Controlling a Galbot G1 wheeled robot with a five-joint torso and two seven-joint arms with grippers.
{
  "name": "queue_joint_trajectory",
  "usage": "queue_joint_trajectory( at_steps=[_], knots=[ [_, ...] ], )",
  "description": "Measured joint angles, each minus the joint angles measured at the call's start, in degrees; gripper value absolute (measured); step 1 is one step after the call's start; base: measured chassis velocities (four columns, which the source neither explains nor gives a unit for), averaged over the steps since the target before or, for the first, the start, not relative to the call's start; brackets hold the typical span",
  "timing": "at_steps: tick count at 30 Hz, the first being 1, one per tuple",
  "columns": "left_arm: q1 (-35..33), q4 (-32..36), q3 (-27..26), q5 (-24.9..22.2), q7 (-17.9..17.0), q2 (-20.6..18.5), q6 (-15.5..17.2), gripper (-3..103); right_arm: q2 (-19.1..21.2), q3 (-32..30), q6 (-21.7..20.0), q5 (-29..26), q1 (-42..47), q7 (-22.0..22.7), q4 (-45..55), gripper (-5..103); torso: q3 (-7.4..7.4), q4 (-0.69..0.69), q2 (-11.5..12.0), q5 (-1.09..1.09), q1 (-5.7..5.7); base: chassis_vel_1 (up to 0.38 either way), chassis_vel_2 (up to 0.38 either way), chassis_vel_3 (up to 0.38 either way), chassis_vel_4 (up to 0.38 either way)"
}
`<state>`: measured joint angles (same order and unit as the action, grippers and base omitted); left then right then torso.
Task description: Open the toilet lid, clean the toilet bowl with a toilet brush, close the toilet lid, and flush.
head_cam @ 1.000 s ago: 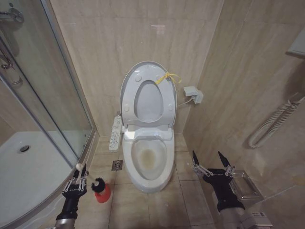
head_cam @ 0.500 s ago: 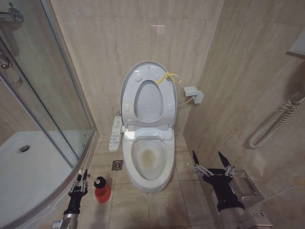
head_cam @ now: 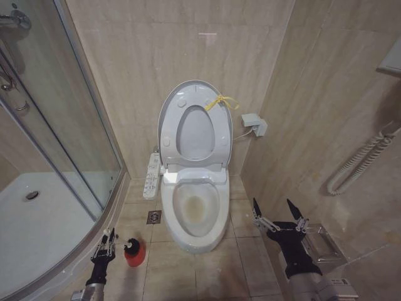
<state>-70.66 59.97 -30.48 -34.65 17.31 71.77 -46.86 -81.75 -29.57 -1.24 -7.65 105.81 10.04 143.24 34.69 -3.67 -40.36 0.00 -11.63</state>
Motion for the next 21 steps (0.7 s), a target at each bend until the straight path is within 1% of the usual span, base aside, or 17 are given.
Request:
queue_joint_trajectory(
  at_steps=[6, 12, 14, 15, 17, 18, 21],
  knots=[
    [0.6, -1.2, 0.1, -0.2, 0.5, -0.1, 0.0, 21, 0.0, 0.0, 0.0, 0.0, 0.0, 0.0, 0.0, 100, 0.0, 0.0, 0.0, 0.0, 0.01, 0.0, 0.0, 0.0, 0.0],
    [2.3, -4.2, 0.7, -0.9, 1.0, -0.6, 0.0, 21, 0.0, 0.0, 0.0, 0.0, 0.0, 0.0, 0.0, 100, 0.0, 0.0, 0.0, 0.0, 0.01, 0.0, 0.0, 0.0, 0.0],
    [3.9, -6.5, 1.2, -2.1, 2.4, -0.7, 0.0, 21, 0.0, 0.0, 0.0, 0.0, 0.0, 0.0, 0.0, 100, 0.0, 0.0, 0.0, 0.0, 0.01, 0.0, 0.0, 0.0, 0.0],
    [3.9, -6.5, 1.2, -2.1, 2.4, -0.7, 0.0, 21, 0.0, 0.0, 0.0, 0.0, 0.0, 0.0, 0.0, 100, 0.0, 0.0, 0.0, 0.0, 0.01, 0.0, 0.0, 0.0, 0.0],
    [5.5, -8.7, 2.4, -3.3, 3.3, -1.0, 0.0, 21, 0.0, 0.0, 0.0, 0.0, 0.0, 0.0, 0.0, 100, 0.0, -0.01, 0.0, 0.0, 0.01, 0.0, 0.0, 0.0, 0.0],
    [5.5, -8.7, 2.4, -3.3, 3.3, -1.0, 0.0, 21, 0.0, 0.0, 0.0, 0.0, 0.0, 0.0, 0.0, 100, 0.0, -0.01, 0.0, 0.0, 0.01, 0.0, 0.0, 0.0, 0.0],
    [8.1, -11.7, 3.3, -3.6, 4.5, -1.0, 0.0, 21, 0.0, 0.0, 0.0, 0.0, 0.0, 0.0, 0.0, 100, 0.0, -0.01, 0.0, 0.0, 0.01, 0.0, 0.0, 0.0, 0.0]
  ],
)
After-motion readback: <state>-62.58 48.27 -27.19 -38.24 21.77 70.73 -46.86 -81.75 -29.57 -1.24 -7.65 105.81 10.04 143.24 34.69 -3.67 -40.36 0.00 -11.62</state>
